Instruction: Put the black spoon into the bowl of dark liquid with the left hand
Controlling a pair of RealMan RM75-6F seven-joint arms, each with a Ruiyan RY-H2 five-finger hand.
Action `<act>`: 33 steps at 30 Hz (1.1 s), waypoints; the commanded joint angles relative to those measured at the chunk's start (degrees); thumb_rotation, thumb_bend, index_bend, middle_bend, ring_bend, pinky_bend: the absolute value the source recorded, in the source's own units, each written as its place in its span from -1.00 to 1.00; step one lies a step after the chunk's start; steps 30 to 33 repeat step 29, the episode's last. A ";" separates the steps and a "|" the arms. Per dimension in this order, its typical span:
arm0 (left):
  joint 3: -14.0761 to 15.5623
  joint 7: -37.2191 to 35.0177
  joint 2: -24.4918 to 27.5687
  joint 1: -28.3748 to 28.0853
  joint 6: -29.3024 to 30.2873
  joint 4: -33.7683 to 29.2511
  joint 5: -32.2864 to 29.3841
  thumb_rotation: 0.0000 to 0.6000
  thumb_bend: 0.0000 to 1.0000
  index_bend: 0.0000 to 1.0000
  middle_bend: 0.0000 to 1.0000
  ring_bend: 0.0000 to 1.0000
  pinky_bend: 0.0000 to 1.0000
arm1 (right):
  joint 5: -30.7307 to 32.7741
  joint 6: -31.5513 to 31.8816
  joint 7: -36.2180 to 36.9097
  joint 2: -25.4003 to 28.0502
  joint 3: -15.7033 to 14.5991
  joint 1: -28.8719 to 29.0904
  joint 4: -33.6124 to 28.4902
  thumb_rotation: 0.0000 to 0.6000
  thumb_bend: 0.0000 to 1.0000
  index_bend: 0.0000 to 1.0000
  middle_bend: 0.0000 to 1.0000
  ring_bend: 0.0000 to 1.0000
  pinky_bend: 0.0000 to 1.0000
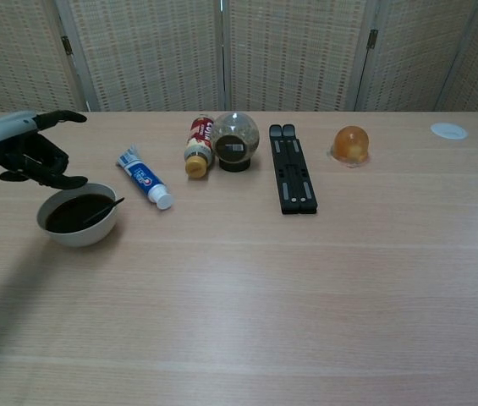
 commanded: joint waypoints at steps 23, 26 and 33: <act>11.79 13.54 16.63 19.93 28.95 -10.84 18.76 1.00 -0.46 -0.63 -0.25 -0.38 -0.25 | -0.33 -5.24 -0.82 1.51 -0.60 2.91 -1.48 1.00 -0.58 -0.96 -0.78 -0.90 -0.90; 13.26 15.52 17.85 21.85 30.66 -13.42 19.93 1.00 -0.46 -0.63 -0.25 -0.39 -0.25 | -0.40 -5.75 -0.80 1.35 -0.67 3.26 -1.53 1.00 -0.58 -0.96 -0.78 -0.90 -0.90; 14.27 17.03 18.26 23.43 32.08 -15.30 20.90 1.00 -0.46 -0.63 -0.25 -0.39 -0.25 | -0.50 -6.53 -0.91 1.24 -0.71 3.81 -1.58 1.00 -0.58 -0.96 -0.78 -0.90 -0.90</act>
